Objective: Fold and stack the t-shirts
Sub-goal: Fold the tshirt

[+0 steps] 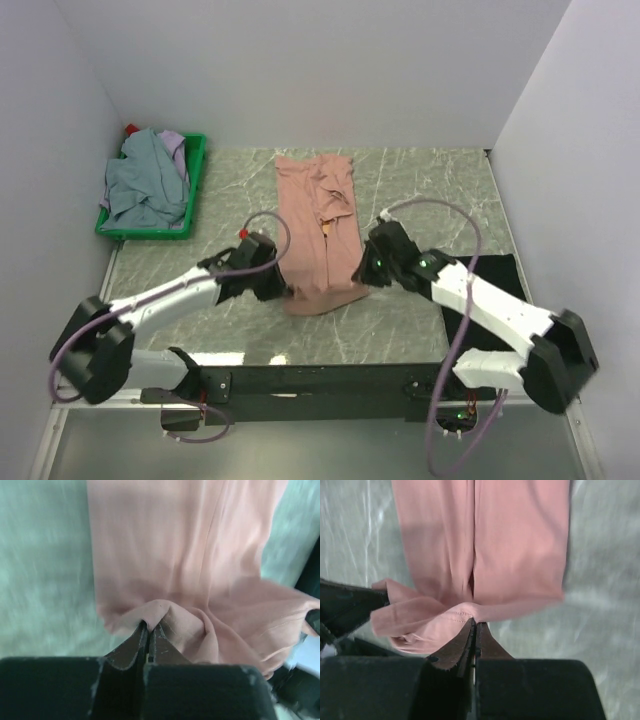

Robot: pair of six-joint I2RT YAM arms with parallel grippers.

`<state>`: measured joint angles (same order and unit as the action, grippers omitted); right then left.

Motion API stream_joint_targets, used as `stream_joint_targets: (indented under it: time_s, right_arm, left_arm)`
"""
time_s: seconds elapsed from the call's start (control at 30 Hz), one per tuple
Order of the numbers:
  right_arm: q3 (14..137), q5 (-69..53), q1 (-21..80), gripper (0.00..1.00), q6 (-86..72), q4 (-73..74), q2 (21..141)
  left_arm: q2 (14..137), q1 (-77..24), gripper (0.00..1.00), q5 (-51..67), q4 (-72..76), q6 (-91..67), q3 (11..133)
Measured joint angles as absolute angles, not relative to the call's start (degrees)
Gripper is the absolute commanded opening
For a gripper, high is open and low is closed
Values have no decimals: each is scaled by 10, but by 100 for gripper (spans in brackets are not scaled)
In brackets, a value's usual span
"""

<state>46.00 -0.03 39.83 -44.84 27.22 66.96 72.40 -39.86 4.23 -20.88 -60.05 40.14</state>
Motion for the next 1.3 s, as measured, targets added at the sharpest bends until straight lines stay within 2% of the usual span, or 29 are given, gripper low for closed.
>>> stream_joint_targets:
  time_s: [0.23,0.6,1.3]
  right_arm:
    - [609,-14,322,0,-397,244,863]
    - [708,-61,232,0,-365,230,1031]
    - [775,-114,197,0,-360,222,1054]
  left_arm:
    - [877,-310,1,68,-205,-526,541]
    - [1043,-237,1,96,-207,-486,712]
    - [1077,-201,1,133,-222,-468,769]
